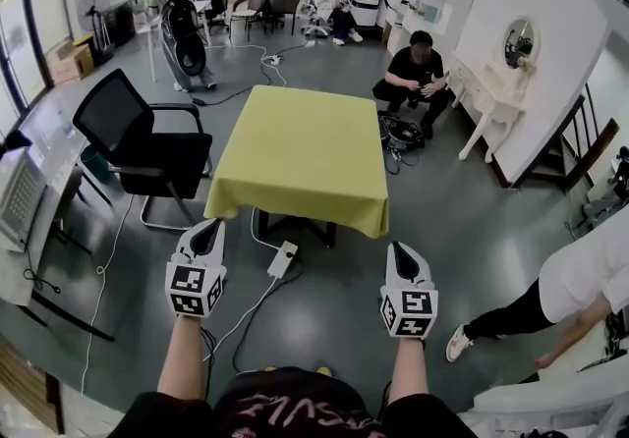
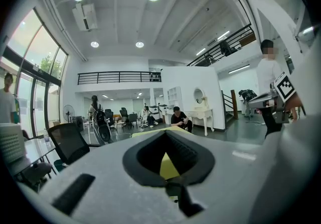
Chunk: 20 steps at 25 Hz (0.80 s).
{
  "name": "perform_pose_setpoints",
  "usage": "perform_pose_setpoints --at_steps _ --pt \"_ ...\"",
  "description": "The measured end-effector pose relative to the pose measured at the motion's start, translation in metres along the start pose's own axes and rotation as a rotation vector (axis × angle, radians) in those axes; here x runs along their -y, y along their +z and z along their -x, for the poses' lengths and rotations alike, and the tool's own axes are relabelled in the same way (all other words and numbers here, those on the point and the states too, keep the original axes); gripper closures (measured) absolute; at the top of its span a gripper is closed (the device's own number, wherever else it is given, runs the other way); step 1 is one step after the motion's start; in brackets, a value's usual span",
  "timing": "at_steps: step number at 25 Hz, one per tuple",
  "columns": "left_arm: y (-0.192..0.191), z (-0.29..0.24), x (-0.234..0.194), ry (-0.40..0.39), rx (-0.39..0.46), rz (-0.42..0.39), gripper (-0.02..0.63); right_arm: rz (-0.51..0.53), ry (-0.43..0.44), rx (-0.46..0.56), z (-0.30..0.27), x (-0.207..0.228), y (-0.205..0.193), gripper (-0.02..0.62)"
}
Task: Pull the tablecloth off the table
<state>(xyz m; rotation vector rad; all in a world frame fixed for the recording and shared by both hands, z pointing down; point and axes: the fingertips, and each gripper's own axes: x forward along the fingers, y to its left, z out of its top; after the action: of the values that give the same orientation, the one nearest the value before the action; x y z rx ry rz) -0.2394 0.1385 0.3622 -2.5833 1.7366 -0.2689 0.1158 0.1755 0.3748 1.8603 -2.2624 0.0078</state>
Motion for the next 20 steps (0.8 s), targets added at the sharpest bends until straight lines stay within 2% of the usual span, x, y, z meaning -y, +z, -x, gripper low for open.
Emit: perform_pose_setpoints --at_steps 10,20 --pt "-0.014 -0.014 -0.035 -0.022 -0.002 0.015 0.600 0.041 0.016 -0.041 -0.028 -0.036 -0.007 0.583" --pt "-0.034 -0.083 -0.058 -0.026 -0.017 0.002 0.600 0.026 0.012 -0.039 -0.103 -0.022 -0.025 0.583"
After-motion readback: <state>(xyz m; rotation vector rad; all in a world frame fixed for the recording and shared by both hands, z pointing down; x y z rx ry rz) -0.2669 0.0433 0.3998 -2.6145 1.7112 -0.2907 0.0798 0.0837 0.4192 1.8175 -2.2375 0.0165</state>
